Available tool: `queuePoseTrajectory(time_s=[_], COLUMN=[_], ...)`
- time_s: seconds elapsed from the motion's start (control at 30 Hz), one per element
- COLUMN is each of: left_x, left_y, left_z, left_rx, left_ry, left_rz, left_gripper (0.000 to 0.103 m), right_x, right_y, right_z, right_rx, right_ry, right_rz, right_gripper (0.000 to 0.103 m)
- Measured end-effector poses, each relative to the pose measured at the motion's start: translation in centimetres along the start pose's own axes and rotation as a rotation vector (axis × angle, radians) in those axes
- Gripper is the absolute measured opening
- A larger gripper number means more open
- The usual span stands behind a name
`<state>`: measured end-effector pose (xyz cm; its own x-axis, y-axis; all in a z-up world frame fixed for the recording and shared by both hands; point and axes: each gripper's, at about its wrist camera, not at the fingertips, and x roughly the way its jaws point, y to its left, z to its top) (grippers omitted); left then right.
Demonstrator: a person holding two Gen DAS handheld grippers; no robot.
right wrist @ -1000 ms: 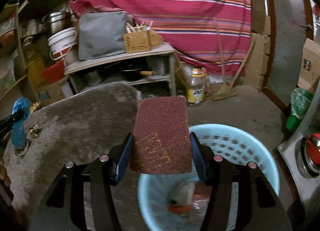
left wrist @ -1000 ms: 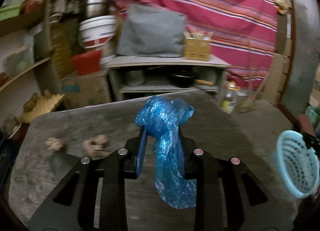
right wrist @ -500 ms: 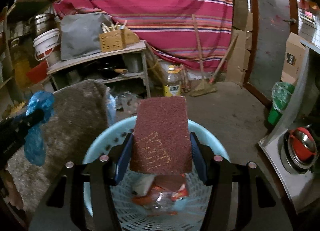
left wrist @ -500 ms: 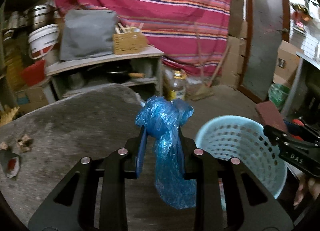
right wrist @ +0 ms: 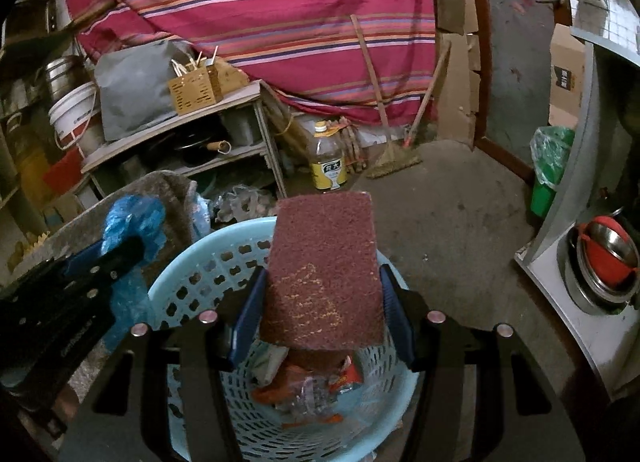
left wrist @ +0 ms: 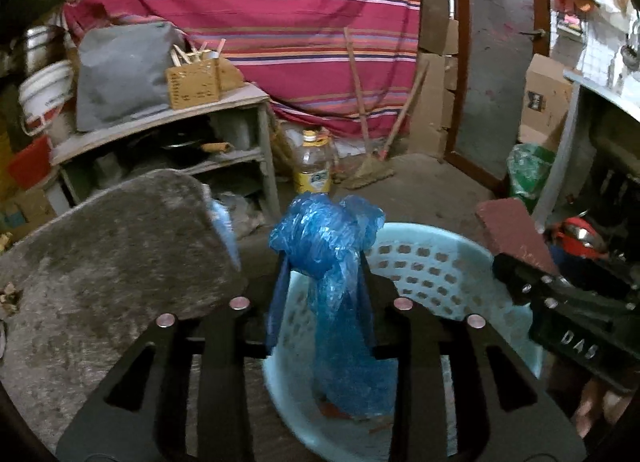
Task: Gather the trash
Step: 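Carry bag and sandpaper over the blue basket and open both tools to drop them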
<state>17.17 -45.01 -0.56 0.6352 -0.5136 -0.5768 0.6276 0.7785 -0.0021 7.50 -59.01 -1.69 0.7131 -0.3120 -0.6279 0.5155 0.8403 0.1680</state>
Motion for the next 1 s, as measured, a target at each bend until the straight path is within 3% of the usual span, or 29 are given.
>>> queuePoseTrajectory(time_s=[0.1, 0.17, 0.23, 0.57, 0.73, 0.8, 1.0], left_x=[0.1, -0.2, -0.7, -5.3, -7.1, -8.0, -10.6], left_y=[-0.1, 0.1, 0.7, 6.8, 11.7, 13.9, 21.4], left_z=[0.2, 0.3, 0.4, 0.1, -1.1, -1.7, -3.9], left_rx=[0.011, 0.018, 0.013, 0.012, -0.003, -0.014, -0.068], left_ry=[0.012, 0.002, -0.010, -0.066, -0.057, -0.053, -0.041], left_rz=[-0.016, 0.006, 0.020, 0.142, 0.235, 0.262, 0.357], left_gripper=[0.045, 0.063, 0.070, 0.096, 0.098, 0.098, 0.098], right_x=[-0.3, -0.6, -0.8, 0.7, 1.7, 1.8, 1.8], right_y=[-0.2, -0.4, -0.5, 3.1, 5.5, 6.1, 7.5], right_z=[0.0, 0.1, 0.1, 0.1, -0.1, -0.1, -0.3], right_rx=[-0.006, -0.002, 0.003, -0.039, -0.063, -0.061, -0.051], right_ry=[-0.001, -0.006, -0.007, 0.034, 0.056, 0.050, 0.035], right_rz=[-0.028, -0.031, -0.030, -0.011, -0.036, -0.061, -0.131], right_gripper=[0.056, 0.056, 0.056, 0.056, 0.059, 0.083, 0.090])
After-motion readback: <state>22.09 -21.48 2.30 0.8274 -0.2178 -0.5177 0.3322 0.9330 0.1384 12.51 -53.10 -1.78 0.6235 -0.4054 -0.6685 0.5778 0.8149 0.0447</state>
